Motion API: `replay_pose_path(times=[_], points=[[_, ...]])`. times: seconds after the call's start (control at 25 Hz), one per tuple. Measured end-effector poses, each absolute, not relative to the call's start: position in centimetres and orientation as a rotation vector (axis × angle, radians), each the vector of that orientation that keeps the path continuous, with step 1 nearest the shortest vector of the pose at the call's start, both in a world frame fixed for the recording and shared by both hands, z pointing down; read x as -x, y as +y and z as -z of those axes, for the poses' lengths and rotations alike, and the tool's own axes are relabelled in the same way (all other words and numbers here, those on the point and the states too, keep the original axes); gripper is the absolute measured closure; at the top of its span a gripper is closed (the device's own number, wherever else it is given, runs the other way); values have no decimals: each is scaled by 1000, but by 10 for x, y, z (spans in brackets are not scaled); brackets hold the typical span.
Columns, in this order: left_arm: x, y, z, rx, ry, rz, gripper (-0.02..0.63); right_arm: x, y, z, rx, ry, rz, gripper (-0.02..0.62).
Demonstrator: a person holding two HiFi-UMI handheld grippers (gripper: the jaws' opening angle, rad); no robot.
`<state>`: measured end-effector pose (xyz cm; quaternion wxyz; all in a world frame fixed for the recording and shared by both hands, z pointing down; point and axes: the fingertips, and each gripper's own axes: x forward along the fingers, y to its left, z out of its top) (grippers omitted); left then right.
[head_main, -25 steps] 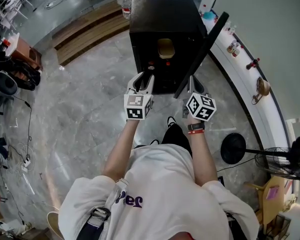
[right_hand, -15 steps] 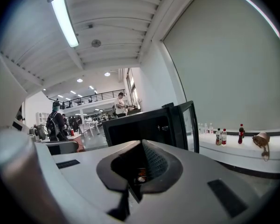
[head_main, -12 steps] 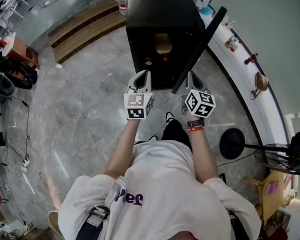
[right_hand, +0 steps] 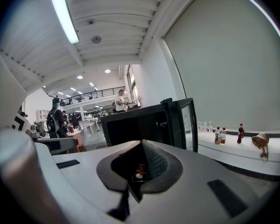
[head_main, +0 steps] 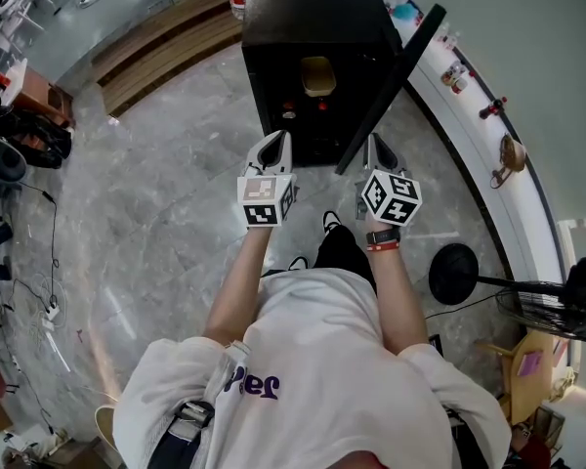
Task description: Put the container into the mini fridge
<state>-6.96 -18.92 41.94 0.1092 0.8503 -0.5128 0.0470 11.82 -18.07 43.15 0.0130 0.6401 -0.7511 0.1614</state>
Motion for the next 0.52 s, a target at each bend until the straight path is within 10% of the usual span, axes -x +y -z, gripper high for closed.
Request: replay_pose_path(times=[0.52], points=[[56, -229, -491, -2355, -1410, -200, 584, -122, -220, -486, -1857, -2341, -579, 583]])
